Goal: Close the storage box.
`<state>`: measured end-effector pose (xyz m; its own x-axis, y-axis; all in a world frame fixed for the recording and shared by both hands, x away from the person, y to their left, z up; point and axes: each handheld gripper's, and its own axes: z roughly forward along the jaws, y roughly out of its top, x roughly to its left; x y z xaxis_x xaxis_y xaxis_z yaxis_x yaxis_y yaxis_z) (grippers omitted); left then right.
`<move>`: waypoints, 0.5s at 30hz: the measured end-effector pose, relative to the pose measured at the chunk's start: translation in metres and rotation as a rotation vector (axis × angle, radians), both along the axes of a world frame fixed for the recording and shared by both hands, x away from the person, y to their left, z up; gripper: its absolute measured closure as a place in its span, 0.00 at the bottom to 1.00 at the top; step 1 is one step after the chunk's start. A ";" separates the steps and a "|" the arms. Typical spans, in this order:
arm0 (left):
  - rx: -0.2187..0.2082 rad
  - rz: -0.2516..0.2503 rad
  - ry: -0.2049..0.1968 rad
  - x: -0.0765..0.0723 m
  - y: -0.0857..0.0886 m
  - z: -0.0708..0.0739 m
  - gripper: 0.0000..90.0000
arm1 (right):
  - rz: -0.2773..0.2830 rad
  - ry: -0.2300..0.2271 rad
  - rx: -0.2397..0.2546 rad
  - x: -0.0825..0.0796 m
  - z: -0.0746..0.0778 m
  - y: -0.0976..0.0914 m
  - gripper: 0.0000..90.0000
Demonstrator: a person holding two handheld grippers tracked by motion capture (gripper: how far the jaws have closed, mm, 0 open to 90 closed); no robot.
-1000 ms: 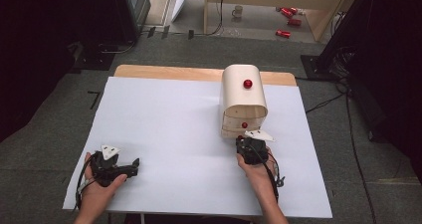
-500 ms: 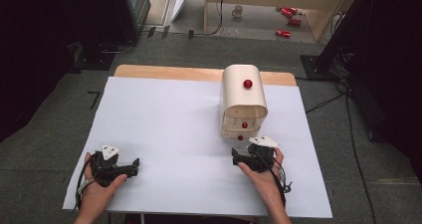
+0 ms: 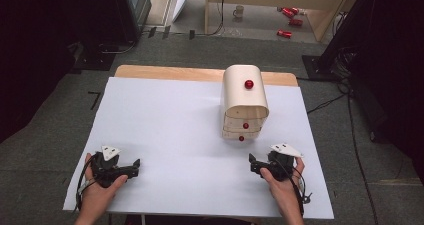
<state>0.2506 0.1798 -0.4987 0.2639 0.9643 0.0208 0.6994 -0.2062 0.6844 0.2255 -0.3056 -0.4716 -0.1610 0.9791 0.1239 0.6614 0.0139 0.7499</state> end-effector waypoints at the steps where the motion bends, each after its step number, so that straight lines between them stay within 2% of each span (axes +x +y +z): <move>1: 0.000 0.000 0.000 0.000 0.000 0.000 0.00 | -0.004 0.002 0.000 -0.001 0.000 -0.002 0.09; 7: 0.000 0.000 0.000 0.000 0.000 0.000 0.00 | -0.027 0.024 -0.026 -0.011 -0.006 -0.020 0.09; 15: 0.000 0.000 0.000 0.000 0.000 0.000 0.00 | -0.075 0.040 -0.034 -0.021 -0.012 -0.043 0.09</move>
<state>0.2506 0.1798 -0.4987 0.2638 0.9644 0.0204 0.6997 -0.2059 0.6842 0.2050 -0.3484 -0.4837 -0.0826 0.9920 0.0956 0.6909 -0.0122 0.7228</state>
